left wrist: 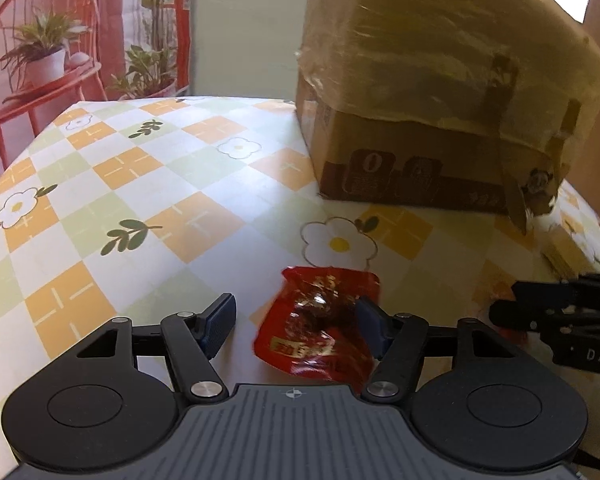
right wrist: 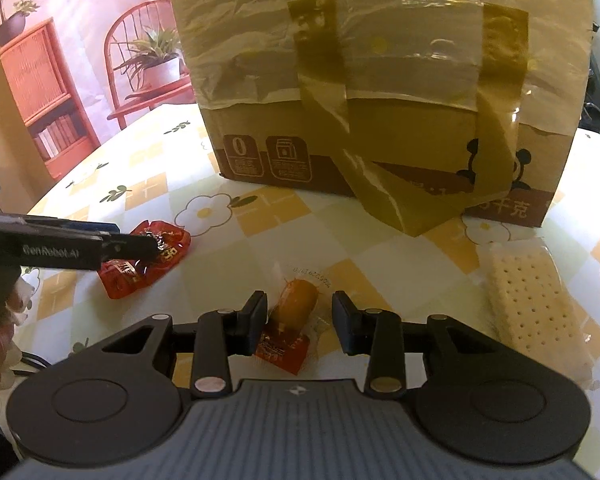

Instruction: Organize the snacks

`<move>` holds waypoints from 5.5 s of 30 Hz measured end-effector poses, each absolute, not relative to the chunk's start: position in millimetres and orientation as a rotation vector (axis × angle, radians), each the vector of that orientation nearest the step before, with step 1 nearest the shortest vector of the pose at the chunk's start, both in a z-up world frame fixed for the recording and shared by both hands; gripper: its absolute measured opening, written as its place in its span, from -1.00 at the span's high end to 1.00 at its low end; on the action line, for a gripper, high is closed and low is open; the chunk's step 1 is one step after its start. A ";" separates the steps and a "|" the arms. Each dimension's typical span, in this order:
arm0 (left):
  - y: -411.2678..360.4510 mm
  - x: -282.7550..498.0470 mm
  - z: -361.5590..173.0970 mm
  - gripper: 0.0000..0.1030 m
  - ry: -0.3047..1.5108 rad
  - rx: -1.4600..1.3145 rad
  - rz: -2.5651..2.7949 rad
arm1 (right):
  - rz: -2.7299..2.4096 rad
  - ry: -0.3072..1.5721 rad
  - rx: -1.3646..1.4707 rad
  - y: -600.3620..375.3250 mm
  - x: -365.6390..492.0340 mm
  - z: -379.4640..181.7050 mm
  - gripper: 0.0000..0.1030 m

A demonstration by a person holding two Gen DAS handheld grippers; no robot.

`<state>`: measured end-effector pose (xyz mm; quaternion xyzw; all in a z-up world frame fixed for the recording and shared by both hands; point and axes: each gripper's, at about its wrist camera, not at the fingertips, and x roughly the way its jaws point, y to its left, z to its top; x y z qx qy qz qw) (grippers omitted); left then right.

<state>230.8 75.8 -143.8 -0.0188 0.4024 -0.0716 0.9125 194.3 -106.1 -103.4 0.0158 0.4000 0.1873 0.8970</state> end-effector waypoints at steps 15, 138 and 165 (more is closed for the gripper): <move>62.0 218.2 -136.9 0.80 0.786 -0.005 -0.188 | 0.395 0.819 0.061 -113.4 188.0 -102.7 0.26; -20.9 305.7 52.1 0.40 0.297 0.032 -0.330 | 0.317 0.231 0.110 -175.6 242.9 72.6 0.27; -7.7 290.9 40.1 -0.17 0.400 0.015 -0.331 | 0.206 0.274 0.060 -194.0 228.0 56.7 -0.10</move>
